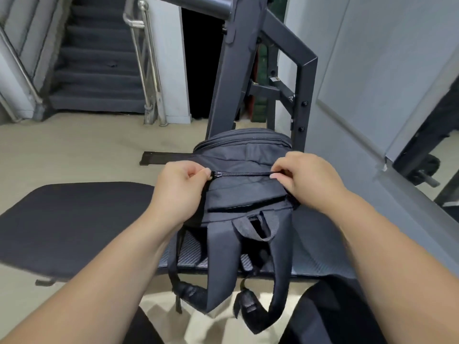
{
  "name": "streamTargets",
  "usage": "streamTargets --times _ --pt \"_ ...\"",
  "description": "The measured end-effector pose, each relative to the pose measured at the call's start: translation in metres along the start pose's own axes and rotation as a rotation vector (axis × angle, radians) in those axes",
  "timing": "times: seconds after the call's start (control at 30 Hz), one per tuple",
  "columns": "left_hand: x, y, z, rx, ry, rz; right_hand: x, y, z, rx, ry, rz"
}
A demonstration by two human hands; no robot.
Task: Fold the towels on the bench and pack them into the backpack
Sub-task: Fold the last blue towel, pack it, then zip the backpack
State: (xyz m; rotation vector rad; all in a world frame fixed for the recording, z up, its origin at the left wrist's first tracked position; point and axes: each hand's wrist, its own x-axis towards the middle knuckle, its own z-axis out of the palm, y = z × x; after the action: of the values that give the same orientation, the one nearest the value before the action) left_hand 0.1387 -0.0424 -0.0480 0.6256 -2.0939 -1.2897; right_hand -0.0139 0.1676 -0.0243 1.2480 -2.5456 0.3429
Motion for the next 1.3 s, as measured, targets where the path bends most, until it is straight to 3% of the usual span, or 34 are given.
streamTargets --times 0.07,0.17,0.33,0.53,0.67,0.77,0.9,0.97,1.1,1.3 --pt "-0.009 -0.005 0.004 -0.135 -0.015 -0.050 0.008 -0.011 -0.018 0.070 -0.136 0.058" --pt "-0.015 -0.010 0.005 -0.278 -0.035 -0.162 0.017 -0.053 -0.034 0.168 -0.109 0.021" --pt "-0.018 -0.012 -0.004 -0.344 -0.067 -0.120 0.017 -0.125 -0.004 -0.197 -0.053 -0.119" --pt "-0.013 -0.025 -0.010 -0.256 -0.040 -0.002 0.013 -0.113 0.018 -0.170 0.168 -0.175" --pt "0.004 -0.025 -0.011 -0.381 0.029 -0.146 0.011 -0.089 0.019 -0.191 0.256 -0.117" --pt "0.018 -0.044 -0.017 -0.421 0.078 -0.235 0.010 -0.077 0.010 -0.212 0.197 -0.051" --pt "0.017 -0.059 -0.018 -0.413 0.055 -0.226 0.026 -0.095 -0.004 -0.090 -0.052 -0.006" --pt "0.015 -0.059 -0.020 -0.439 0.025 -0.216 0.037 -0.114 -0.008 -0.040 -0.040 -0.080" --pt "0.015 -0.060 -0.025 -0.431 0.021 -0.194 0.060 -0.151 0.013 -0.283 -0.122 -0.170" --pt "0.025 -0.091 -0.032 -0.415 0.088 -0.313 0.056 -0.150 0.044 -0.271 -0.011 -0.278"
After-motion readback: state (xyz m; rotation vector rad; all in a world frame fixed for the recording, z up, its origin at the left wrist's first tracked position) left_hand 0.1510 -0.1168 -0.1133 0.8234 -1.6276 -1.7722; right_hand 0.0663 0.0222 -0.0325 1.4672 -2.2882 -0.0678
